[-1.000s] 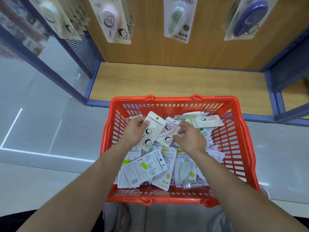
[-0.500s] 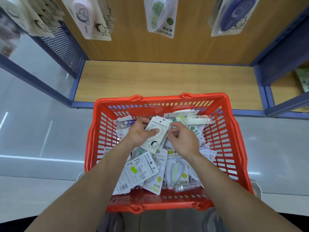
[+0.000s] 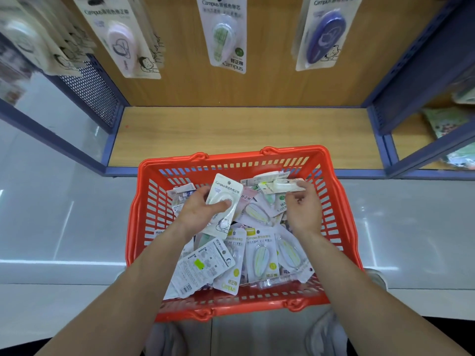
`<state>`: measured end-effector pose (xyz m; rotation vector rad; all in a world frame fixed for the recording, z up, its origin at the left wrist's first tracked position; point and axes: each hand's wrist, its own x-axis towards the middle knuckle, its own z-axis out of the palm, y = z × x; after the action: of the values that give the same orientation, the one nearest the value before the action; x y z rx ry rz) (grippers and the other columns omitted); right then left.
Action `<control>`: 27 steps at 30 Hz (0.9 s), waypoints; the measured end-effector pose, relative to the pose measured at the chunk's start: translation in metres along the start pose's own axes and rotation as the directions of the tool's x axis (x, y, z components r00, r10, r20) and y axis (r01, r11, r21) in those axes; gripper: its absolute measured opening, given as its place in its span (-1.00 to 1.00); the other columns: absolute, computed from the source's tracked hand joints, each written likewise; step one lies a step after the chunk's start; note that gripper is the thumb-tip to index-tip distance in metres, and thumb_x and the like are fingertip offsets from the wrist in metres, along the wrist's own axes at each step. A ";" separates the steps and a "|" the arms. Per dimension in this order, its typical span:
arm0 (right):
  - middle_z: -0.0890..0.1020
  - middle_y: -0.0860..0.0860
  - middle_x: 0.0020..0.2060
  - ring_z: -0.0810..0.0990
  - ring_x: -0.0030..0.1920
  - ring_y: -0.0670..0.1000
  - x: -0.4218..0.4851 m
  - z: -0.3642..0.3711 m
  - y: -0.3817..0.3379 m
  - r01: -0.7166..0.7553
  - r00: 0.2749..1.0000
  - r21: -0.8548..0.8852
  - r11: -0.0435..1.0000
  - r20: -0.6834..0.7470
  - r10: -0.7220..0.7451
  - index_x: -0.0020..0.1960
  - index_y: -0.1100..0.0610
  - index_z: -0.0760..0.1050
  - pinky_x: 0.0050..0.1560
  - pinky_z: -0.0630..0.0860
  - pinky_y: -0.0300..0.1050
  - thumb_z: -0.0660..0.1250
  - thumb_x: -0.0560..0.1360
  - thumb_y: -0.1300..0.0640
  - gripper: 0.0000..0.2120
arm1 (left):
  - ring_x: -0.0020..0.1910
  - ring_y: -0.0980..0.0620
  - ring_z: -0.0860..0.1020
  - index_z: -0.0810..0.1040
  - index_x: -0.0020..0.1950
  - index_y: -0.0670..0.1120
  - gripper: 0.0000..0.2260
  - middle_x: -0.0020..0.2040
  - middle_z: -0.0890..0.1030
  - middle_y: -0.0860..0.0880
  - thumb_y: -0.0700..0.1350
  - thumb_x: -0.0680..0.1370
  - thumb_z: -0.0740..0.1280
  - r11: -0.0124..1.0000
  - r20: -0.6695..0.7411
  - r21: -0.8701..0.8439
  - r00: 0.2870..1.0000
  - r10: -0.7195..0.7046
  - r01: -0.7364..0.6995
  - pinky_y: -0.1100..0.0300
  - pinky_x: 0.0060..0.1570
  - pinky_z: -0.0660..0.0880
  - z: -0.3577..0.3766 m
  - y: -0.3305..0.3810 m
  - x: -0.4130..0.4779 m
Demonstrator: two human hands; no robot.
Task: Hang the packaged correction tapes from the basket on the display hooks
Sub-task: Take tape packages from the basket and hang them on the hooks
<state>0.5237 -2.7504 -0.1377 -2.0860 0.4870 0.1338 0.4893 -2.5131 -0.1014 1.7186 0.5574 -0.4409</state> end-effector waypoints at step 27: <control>0.70 0.07 0.03 0.72 -0.03 -0.02 -0.036 -0.024 -0.061 -0.086 0.935 0.372 0.924 0.350 -0.054 0.29 0.11 0.42 -0.01 0.67 -0.03 0.54 0.48 0.19 -0.54 | 0.05 0.10 0.63 0.52 0.32 -0.04 -0.59 0.09 0.67 0.07 0.03 0.54 0.49 0.989 -0.097 -0.141 0.995 0.038 -0.051 0.23 -0.16 0.50 0.011 0.025 -0.037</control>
<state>0.5122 -2.7312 -0.0660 -1.6262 0.2803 0.3883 0.4738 -2.5328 -0.0625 1.6164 0.6028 -0.2825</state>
